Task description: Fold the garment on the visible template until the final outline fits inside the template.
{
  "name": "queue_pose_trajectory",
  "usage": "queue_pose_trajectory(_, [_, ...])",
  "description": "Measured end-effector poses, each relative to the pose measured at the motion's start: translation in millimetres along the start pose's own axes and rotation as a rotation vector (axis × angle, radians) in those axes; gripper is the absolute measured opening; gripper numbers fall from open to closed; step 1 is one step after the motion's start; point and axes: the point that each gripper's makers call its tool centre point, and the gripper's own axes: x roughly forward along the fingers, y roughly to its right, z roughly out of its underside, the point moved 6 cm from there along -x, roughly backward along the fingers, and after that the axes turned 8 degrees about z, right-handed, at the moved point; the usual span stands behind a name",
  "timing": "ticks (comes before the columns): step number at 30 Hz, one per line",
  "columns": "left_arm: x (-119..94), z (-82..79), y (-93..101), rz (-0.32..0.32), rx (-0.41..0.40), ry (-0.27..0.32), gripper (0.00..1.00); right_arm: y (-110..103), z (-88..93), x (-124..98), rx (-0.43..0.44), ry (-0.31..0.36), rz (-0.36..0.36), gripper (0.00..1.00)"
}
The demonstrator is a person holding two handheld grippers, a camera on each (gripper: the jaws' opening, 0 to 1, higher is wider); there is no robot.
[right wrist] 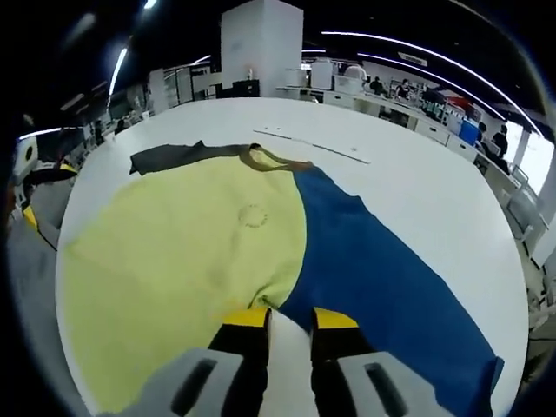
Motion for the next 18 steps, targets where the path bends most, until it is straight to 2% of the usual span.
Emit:
queue_pose_trajectory(5, [-1.0,1.4,0.7,-0.003,-0.01,-0.005,0.89,0.6,3.9,2.8,-0.036,-0.018,0.027,0.07])
queue_pose_trajectory(7, [-1.8,3.2,0.2,-0.005,-0.015,-0.013,0.88,3.8,2.9,2.4,-0.053,-0.018,0.055,0.02])
queue_pose_trajectory(18, [-2.8,4.5,0.2,-0.001,-0.018,-0.021,0.87,18.7,2.8,2.2,0.013,-0.017,0.11,0.0])
